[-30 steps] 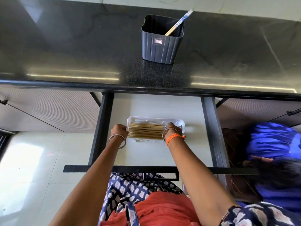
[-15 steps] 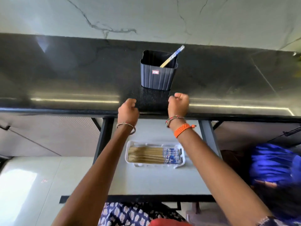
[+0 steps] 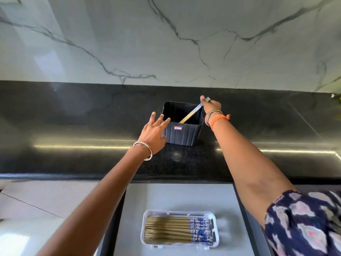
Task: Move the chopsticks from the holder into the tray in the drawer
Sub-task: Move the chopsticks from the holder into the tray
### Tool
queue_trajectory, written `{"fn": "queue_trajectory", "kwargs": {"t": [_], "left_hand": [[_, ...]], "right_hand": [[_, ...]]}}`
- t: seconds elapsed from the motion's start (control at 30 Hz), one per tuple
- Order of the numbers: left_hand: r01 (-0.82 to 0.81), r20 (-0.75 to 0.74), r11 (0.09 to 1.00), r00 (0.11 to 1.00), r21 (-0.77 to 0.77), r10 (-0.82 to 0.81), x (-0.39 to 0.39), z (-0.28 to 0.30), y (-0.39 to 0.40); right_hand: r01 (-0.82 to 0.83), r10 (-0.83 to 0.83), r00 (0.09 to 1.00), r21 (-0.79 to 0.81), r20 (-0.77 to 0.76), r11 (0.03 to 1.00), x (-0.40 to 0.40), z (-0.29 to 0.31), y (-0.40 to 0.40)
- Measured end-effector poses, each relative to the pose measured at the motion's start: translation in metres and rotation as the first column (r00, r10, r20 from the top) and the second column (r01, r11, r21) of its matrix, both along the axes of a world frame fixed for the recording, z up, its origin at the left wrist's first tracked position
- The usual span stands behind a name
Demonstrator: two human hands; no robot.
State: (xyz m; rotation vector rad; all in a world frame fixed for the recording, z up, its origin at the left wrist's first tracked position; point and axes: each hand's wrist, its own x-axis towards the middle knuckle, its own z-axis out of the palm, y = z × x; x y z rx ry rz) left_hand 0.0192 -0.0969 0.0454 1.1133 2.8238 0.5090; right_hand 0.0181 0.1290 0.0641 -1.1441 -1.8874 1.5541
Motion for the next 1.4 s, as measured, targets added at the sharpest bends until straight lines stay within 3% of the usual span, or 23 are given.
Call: {"fn": "queue_trajectory", "kwargs": {"t": [0.33,0.43,0.6,0.7,0.8,0.9,1.0,1.1,1.23,1.4], "left_hand": [[-0.005,0.035,1.000,0.999,-0.019,0.006,-0.001,-0.002,0.000],[-0.014,0.047,1.000,0.999,0.005,0.014,0.006,-0.001,-0.001],[-0.129,0.111,0.947,0.989,0.295,0.100,0.035,-0.013,-0.014],[-0.283,0.189,0.807,0.958,0.518,0.215,0.070,-0.040,-0.032],[-0.510,0.325,0.611,0.859,0.606,0.395,0.108,-0.084,-0.061],[-0.728,0.485,0.506,0.685,0.462,0.544,0.148,-0.124,-0.090],[-0.793,0.555,0.529,0.598,0.302,0.579,0.175,-0.149,-0.113],[-0.809,0.585,0.564,0.542,0.168,0.604,0.184,-0.165,-0.130],[-0.753,0.641,0.658,0.518,0.027,0.567,0.184,-0.180,-0.140],[-0.682,0.667,0.731,0.544,-0.003,0.510,0.186,-0.181,-0.135]], "right_hand": [[0.112,-0.158,0.970,-0.235,-0.186,0.966,-0.008,0.018,0.023],[0.141,-0.281,0.908,-0.406,-0.312,0.903,0.017,0.036,0.029],[-0.105,-0.455,0.687,-0.696,-0.567,0.710,0.096,0.038,0.004],[-0.251,-0.463,0.669,-0.763,-0.582,0.596,0.142,0.006,-0.025],[-0.334,-0.355,0.769,-0.808,-0.531,0.486,0.188,-0.044,-0.058],[-0.270,-0.072,0.932,-0.814,-0.355,0.513,0.231,-0.091,-0.082],[-0.164,0.108,0.986,-0.795,-0.124,0.584,0.261,-0.130,-0.091],[-0.151,0.223,0.975,-0.727,0.003,0.670,0.279,-0.151,-0.087],[-0.164,0.316,0.936,-0.604,0.154,0.780,0.286,-0.163,-0.083],[-0.148,0.322,0.901,-0.493,0.291,0.858,0.281,-0.178,-0.093]]}}
